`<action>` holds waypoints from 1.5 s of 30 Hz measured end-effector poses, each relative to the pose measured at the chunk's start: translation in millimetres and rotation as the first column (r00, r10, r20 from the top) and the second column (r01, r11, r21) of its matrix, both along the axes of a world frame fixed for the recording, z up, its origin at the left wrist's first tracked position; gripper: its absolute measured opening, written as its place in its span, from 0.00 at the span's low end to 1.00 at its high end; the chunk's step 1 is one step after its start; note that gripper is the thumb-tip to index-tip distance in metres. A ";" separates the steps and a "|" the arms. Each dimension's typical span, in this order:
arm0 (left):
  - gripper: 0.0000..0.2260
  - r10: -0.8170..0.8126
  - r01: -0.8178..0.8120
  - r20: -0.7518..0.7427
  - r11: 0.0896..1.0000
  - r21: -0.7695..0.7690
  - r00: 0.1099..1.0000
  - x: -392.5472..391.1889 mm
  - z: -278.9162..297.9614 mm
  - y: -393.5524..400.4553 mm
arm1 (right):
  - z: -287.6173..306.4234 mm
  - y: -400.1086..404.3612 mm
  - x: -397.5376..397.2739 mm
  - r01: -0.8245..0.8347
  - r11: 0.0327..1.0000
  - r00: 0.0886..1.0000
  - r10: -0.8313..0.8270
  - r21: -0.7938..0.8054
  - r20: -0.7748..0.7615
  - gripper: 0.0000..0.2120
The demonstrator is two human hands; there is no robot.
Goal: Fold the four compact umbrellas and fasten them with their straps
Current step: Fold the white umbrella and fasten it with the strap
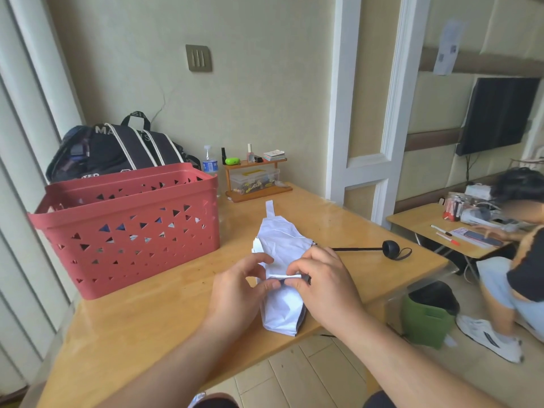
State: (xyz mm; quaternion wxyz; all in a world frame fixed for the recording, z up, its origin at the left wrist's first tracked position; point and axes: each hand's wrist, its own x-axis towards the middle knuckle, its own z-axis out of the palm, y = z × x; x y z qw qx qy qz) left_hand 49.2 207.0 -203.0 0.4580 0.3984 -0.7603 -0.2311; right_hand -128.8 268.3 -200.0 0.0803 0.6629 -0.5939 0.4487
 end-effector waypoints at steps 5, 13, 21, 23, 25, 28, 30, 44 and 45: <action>0.22 0.018 -0.018 0.002 1.000 0.002 1.000 0.5 0.3 6.5 | -6.6 3.1 -3.7 0.025 1.000 1.000 -0.025 0.013 0.013 0.10; 0.15 0.025 -0.020 0.076 0.998 -0.064 0.997 7.8 -11.0 8.5 | -17.9 7.3 -6.2 0.022 0.999 0.998 -0.025 -0.048 -0.059 0.11; 0.11 -0.079 0.136 0.310 0.976 -0.168 0.947 20.6 -13.5 2.8 | -25.1 10.8 -12.4 -0.088 0.994 0.974 0.072 -0.064 -0.217 0.08; 0.10 -0.094 0.166 0.422 0.977 -0.137 0.902 22.3 -11.6 1.9 | -26.9 11.9 -14.9 -0.134 0.991 0.944 0.122 -0.019 -0.307 0.07; 0.14 -0.090 0.177 0.508 0.976 -0.125 0.857 21.8 -5.1 -0.7 | -30.4 11.7 -16.7 -0.174 0.983 0.904 0.184 0.059 -0.386 0.07; 0.16 -0.062 0.147 0.475 0.979 -0.143 0.878 8.4 13.5 -13.5 | -34.0 10.9 -18.1 -0.190 0.967 0.894 0.243 0.173 -0.377 0.09; 0.18 -0.068 0.162 0.495 0.976 -0.149 0.866 -13.4 27.0 -27.4 | -33.4 12.8 -19.0 -0.197 0.953 0.905 0.267 0.230 -0.332 0.12; 0.30 -0.127 0.274 0.935 0.961 0.034 0.330 -60.1 -12.8 -58.3 | -15.2 -10.7 -78.3 0.045 0.972 0.981 0.001 0.230 -0.197 0.09; 0.30 -0.124 0.276 0.932 0.961 0.027 0.339 -60.0 -13.0 -58.4 | -9.5 -22.9 -87.5 0.119 0.954 0.976 -0.061 0.274 -0.211 0.12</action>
